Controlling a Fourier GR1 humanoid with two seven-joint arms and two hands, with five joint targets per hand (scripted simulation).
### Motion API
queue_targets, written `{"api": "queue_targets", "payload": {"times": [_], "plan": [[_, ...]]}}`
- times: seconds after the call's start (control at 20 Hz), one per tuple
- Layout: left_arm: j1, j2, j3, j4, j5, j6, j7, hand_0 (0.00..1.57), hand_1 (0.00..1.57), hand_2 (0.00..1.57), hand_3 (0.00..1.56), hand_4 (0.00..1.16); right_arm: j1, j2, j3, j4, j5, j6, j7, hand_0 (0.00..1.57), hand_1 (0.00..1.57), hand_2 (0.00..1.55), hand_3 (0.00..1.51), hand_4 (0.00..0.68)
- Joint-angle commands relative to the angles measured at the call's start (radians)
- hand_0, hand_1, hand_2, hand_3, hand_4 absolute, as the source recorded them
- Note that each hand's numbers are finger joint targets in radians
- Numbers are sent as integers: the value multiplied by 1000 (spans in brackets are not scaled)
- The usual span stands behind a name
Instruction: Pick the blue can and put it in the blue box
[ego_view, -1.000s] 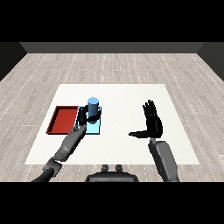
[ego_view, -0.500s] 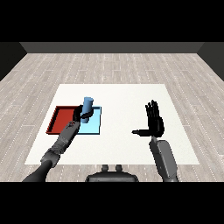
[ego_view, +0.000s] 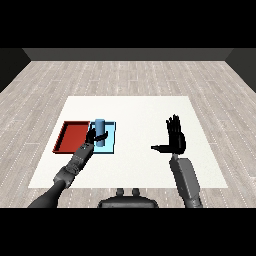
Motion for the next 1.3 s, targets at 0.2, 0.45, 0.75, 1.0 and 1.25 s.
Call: {"api": "queue_targets", "payload": {"times": [0.2, 0.45, 0.75, 1.0, 1.25], "plan": [[-43, -8, 24, 125, -4, -53, 101, 0, 0, 203, 0, 610, -55, -6, -50, 33, -42, 17, 16, 0, 0, 0, 0, 0], [-69, -16, 14, 109, -30, 99, 116, 0, 0, 0, 0, 0, -28, -44, -67, 2, -45, 68, 7, 0, 0, 0, 0, 0], [-16, 11, 91, 34, 28, 139, -28, 0, 0, 0, 0, 0, -37, -19, -47, 9, -25, 55, 16, 0, 0, 0, 0, 0], [-51, 13, 150, -244, 93, 9, -342, 0, 0, 0, 0, 0, -3, -18, -15, -36, 13, 45, -3, 0, 0, 0, 0, 0], [37, -40, 105, -430, 116, -281, -480, 0, 0, 0, 0, 0, 53, -18, 4, 4, 20, 76, -17, 0, 0, 0, 0, 0]]}}
